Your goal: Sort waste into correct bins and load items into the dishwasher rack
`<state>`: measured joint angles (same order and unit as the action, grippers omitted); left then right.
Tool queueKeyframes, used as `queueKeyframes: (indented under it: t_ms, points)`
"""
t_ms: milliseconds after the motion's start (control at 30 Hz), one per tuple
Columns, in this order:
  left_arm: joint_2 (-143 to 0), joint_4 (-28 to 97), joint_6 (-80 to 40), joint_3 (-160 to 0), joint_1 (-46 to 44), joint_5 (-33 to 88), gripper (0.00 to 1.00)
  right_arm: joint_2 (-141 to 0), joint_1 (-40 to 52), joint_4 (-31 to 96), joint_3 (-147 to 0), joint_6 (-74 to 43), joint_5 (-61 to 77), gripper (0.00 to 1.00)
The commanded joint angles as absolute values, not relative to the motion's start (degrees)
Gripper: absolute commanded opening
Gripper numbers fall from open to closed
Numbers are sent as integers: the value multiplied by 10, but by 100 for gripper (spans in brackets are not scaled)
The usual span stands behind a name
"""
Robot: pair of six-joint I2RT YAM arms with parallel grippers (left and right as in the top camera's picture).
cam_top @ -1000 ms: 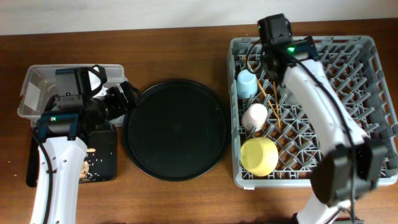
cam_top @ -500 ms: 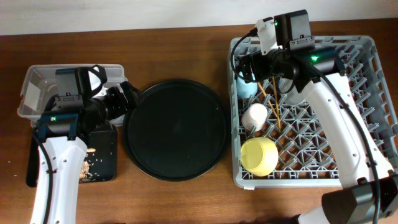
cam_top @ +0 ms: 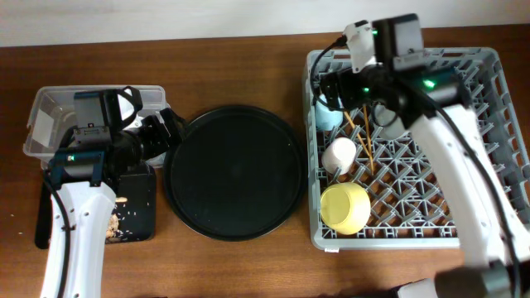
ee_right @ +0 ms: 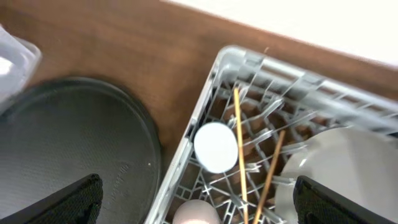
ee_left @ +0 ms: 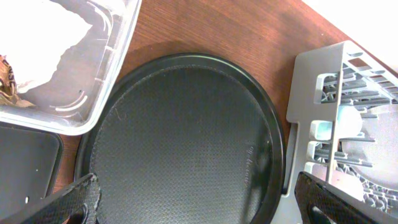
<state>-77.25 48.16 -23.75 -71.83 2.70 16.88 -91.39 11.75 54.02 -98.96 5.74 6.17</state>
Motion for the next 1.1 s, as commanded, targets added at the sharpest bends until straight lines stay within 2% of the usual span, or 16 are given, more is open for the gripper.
queueKeyframes:
  t_ms: [0, 400, 633, 833, 1067]
  points:
    - [-771, 481, -230, -721, 28, 167, 99, -796, 116, 540, -993, 51, 69, 99]
    - [-771, 481, -230, -721, 28, 166, 99, -518, 115, 560, -990, 57, 52, 98]
    - [-771, 481, -230, -721, 28, 166, 99, -347, 99, 554, -872, 57, 51, 98]
    - [-771, 481, -230, -721, 28, 166, 99, -187, 55, 417, -650, 57, 52, 98]
    - [-771, 481, -230, -721, 28, 167, 99, -53, 44, 151, -390, 55, 61, 98]
